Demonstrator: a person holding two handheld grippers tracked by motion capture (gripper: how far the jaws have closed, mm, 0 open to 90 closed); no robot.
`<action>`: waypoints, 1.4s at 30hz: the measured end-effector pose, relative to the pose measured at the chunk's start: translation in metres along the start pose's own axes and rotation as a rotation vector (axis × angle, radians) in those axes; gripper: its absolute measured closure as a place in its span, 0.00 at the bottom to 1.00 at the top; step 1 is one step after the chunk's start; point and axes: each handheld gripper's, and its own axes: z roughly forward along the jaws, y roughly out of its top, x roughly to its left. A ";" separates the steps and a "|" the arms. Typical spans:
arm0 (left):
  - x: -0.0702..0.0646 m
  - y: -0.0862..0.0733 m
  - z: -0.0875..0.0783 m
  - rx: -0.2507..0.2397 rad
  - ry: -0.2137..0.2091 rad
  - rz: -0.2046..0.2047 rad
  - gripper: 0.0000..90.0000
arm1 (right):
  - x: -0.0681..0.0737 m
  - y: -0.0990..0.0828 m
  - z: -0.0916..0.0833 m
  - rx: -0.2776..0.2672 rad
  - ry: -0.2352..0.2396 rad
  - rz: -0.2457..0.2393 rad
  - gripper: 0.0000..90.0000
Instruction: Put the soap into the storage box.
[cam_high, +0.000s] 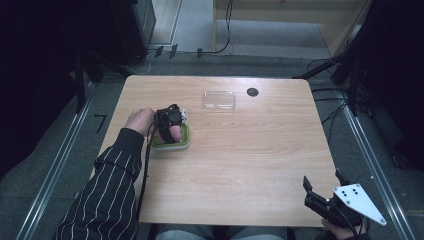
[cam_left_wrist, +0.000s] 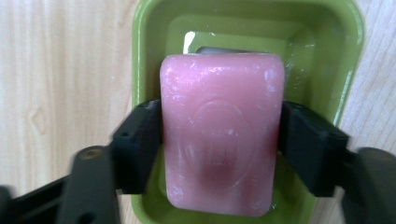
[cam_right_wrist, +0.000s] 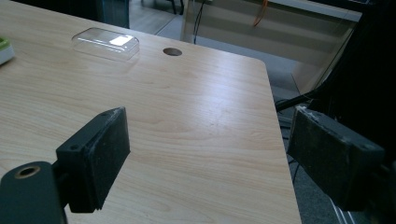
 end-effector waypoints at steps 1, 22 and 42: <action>0.000 0.000 -0.001 0.008 0.008 -0.001 0.31 | 0.000 0.000 0.000 0.000 0.000 -0.001 0.15; -0.004 -0.005 -0.018 0.005 -0.068 -0.204 0.09 | 0.000 0.000 -0.001 -0.005 0.000 0.003 0.15; -0.029 -0.018 -0.024 0.064 -0.071 -0.368 0.01 | 0.003 0.003 0.004 -0.014 0.026 -0.005 0.15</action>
